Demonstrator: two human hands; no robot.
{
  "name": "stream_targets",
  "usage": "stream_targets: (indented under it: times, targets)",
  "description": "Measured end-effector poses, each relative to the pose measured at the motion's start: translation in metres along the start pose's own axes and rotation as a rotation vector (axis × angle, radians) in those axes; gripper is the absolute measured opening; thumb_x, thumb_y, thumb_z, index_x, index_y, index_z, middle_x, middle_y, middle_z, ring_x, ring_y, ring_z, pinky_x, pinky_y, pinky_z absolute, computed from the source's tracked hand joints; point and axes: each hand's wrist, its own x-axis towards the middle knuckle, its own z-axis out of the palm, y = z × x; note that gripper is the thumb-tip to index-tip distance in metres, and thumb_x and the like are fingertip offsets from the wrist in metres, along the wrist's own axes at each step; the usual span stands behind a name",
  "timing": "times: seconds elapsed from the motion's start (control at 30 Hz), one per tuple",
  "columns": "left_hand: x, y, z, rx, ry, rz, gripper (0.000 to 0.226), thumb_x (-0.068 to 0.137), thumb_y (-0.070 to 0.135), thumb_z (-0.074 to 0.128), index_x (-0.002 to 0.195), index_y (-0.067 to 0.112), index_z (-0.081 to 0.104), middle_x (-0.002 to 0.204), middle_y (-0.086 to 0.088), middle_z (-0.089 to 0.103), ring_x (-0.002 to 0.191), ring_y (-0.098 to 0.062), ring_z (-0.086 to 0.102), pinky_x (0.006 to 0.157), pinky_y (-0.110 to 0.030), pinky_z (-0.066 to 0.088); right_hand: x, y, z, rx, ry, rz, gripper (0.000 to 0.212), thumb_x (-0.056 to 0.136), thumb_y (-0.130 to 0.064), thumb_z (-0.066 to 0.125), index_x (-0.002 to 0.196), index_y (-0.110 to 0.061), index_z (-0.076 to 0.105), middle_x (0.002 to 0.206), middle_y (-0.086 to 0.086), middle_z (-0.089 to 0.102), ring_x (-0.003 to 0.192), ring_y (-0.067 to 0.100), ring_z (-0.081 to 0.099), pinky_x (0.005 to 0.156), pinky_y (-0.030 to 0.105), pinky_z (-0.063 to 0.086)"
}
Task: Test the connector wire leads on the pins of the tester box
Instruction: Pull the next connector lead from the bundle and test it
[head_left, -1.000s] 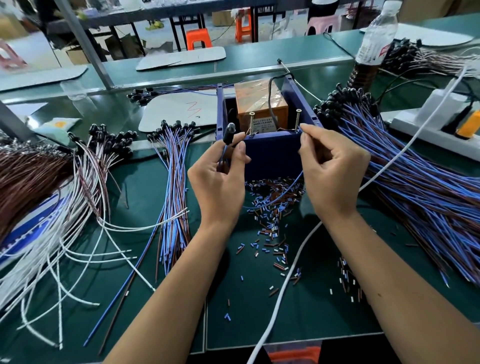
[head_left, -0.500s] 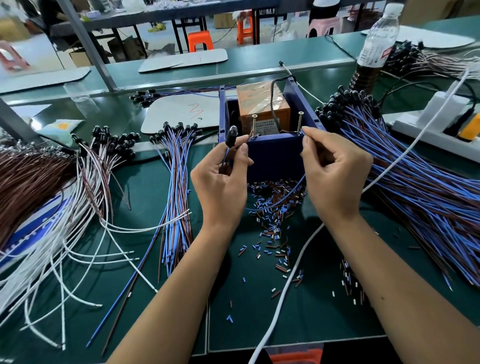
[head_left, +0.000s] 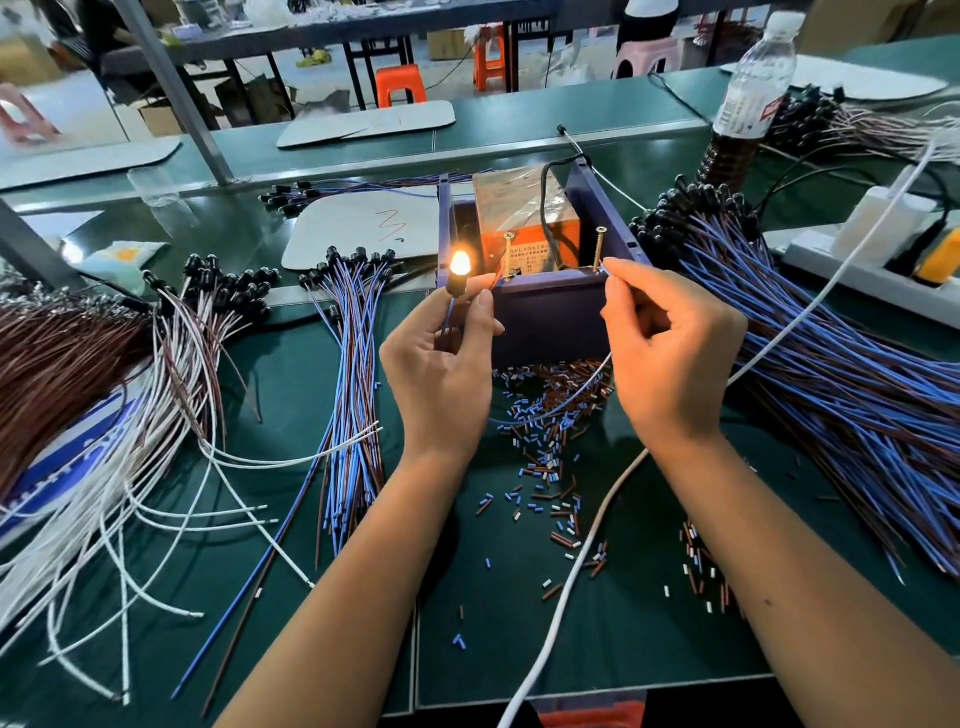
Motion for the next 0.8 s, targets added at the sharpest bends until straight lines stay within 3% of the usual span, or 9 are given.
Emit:
stream_targets:
  times: [0.27,0.43,0.5,0.63,0.7,0.8]
  targets:
    - [-0.001,0.001,-0.001,-0.005,-0.015,0.002,0.015,0.099,0.013,0.067,0.106,0.023,0.075,0.075,0.01,0.072,0.071,-0.011,0.069,0.07,-0.026,0.057,0.0,0.0,0.0,-0.011,0.0,0.002,0.018,0.102,-0.01,0.065,0.11,-0.003,0.08,0.086,0.005,0.077,0.066,0.015,0.069,0.058,0.025,0.053]
    - [-0.003,0.006,-0.003,0.109,0.084,0.086,0.017,0.098,0.021,0.065,0.106,0.032,0.074,0.071,0.01,0.069,0.059,-0.017,0.061,0.051,-0.036,0.048,-0.002,-0.002,-0.003,0.035,0.008,0.089,0.018,0.101,-0.01,0.066,0.111,-0.006,0.08,0.092,0.002,0.079,0.077,0.011,0.072,0.069,0.023,0.056]
    - [-0.005,0.011,-0.003,0.152,0.126,0.124,0.017,0.099,0.019,0.064,0.106,0.031,0.073,0.073,0.01,0.069,0.059,-0.02,0.061,0.052,-0.039,0.049,-0.002,-0.003,-0.005,0.051,0.025,0.133,0.018,0.1,-0.011,0.066,0.111,-0.007,0.08,0.092,0.001,0.079,0.08,0.009,0.073,0.071,0.022,0.057]
    - [-0.012,0.026,0.019,0.117,0.075,0.079,0.015,0.099,0.012,0.066,0.096,0.025,0.074,0.072,0.012,0.069,0.061,-0.004,0.059,0.056,-0.019,0.045,0.0,0.0,-0.021,0.048,0.045,0.201,0.018,0.099,-0.013,0.067,0.111,-0.01,0.08,0.09,-0.002,0.078,0.079,0.007,0.073,0.072,0.026,0.059]
    - [-0.017,0.038,0.04,0.059,0.006,0.026,0.021,0.099,0.011,0.066,0.086,0.027,0.072,0.067,0.008,0.068,0.056,-0.001,0.056,0.053,-0.016,0.042,0.004,0.005,-0.037,0.01,0.063,0.236,0.018,0.097,-0.013,0.068,0.111,-0.011,0.079,0.092,-0.002,0.077,0.079,0.01,0.072,0.074,0.036,0.061]
    - [-0.024,0.058,0.083,-0.059,-0.122,-0.12,0.021,0.1,0.013,0.064,0.089,0.026,0.075,0.064,0.005,0.068,0.052,0.0,0.049,0.05,-0.014,0.039,0.013,0.015,-0.072,-0.079,0.101,0.277,0.024,0.095,-0.012,0.069,0.117,-0.014,0.076,0.093,-0.001,0.072,0.066,0.018,0.066,0.067,0.045,0.058]
